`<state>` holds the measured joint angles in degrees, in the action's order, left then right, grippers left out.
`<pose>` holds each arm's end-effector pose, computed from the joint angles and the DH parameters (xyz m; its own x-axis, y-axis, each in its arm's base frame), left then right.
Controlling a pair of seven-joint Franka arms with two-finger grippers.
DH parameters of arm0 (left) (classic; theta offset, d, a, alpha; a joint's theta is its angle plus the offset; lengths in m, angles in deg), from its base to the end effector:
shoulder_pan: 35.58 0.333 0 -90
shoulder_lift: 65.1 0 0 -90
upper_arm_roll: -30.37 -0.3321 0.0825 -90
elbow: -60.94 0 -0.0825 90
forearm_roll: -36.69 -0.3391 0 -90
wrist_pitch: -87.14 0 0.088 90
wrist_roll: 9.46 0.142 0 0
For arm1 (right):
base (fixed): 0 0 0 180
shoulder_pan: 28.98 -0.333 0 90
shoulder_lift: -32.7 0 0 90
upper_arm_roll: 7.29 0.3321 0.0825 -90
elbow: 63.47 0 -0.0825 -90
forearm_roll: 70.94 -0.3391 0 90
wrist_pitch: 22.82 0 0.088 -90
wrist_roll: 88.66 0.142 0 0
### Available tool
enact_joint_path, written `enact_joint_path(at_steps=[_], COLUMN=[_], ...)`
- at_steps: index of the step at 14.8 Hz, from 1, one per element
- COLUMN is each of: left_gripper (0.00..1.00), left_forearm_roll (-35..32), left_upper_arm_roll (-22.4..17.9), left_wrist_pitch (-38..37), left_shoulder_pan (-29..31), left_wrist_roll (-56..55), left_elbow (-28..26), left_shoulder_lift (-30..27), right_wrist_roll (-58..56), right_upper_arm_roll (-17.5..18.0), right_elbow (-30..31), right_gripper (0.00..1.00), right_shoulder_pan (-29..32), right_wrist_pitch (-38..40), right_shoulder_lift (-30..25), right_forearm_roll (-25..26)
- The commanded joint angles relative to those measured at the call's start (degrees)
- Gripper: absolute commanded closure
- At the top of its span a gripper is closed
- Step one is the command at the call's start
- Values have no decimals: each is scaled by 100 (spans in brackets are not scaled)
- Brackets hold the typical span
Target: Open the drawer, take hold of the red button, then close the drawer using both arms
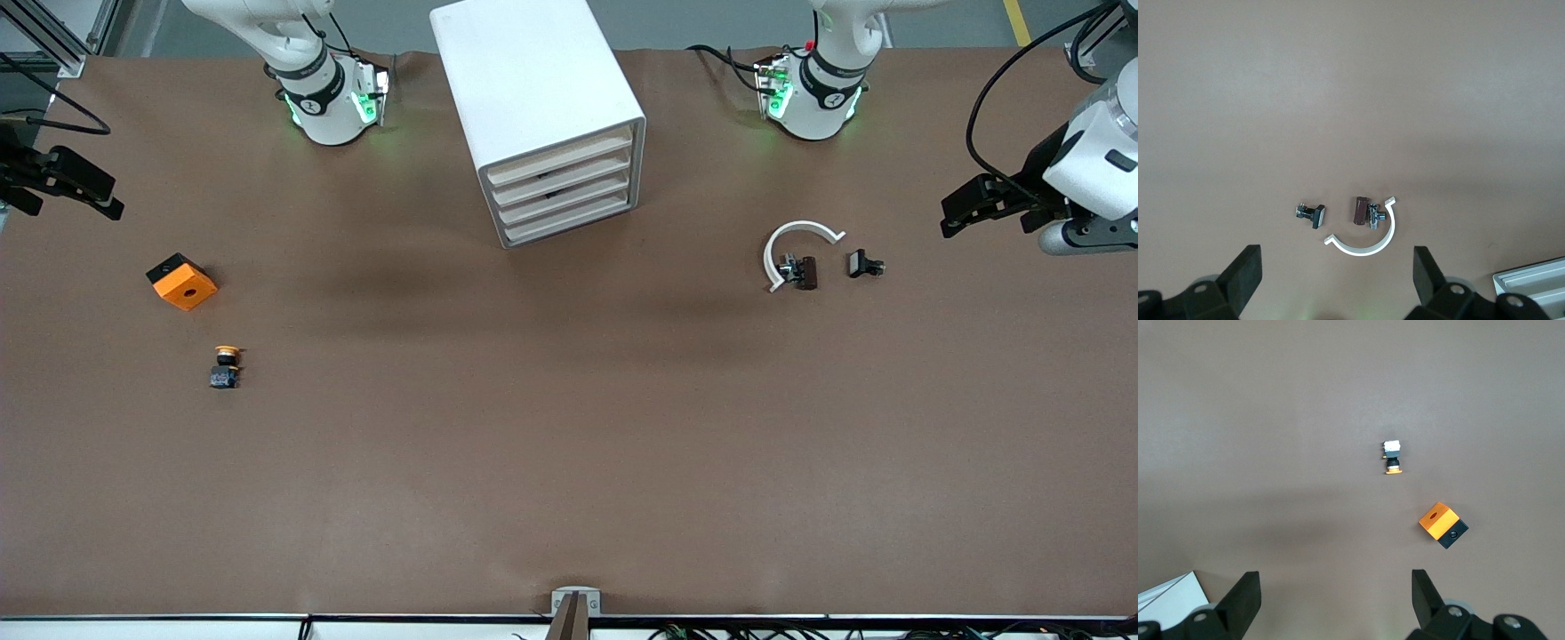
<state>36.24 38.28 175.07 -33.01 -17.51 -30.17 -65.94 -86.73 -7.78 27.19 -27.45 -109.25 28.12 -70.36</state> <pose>0.4972 -0.0459 0.6016 0.9981 0.0477 -0.0392 0.0472 -0.9988 -0.0155 0.4769 -0.0185 0.6347 0.9976 -0.0695 0.0064 -0.0695 -0.9975 0.0092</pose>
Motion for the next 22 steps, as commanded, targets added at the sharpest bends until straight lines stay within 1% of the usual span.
enact_joint_path(at_steps=[1,4,6,8,10,12,15,16,18,21,22], left_gripper=[0,0,0,0,0,0,0,0,0,0,0], left_forearm_roll=[-25,-25,19,124,448,860,1073,1143,1100,1109,1126], left_upper_arm_roll=[26,26,26,43,52,44,52,52,43,43,43], left_wrist_pitch=[-92,-92,-48,-13,214,338,847,996,1199,1226,1226], left_shoulder_pan=[51,51,42,-28,-72,-239,-406,-554,-967,-1495,-1670], left_wrist_roll=[66,57,57,66,31,-135,-189,-311,-1028,-2644,-3102], left_elbow=[164,216,251,251,251,260,269,286,409,716,743], left_shoulder_lift=[57,144,355,828,1250,1559,2173,2314,2613,3132,3142], right_wrist_roll=[70,70,70,70,79,79,88,88,79,79,88], right_upper_arm_roll=[31,31,31,31,31,40,58,67,67,67,67], right_elbow=[-162,-162,-162,-162,-162,-162,-154,-153,-153,-162,-162], right_gripper=[0,0,0,0,0,0,0,0,0,0,0], right_shoulder_pan=[57,57,57,57,57,48,-4,-56,-284,-531,-619], right_wrist_pitch=[91,91,91,91,91,91,91,100,74,21,21], right_shoulder_lift=[72,72,72,72,72,72,142,168,264,475,537], right_forearm_roll=[-75,-66,-75,-75,-75,-75,-75,-75,-75,-66,-49])
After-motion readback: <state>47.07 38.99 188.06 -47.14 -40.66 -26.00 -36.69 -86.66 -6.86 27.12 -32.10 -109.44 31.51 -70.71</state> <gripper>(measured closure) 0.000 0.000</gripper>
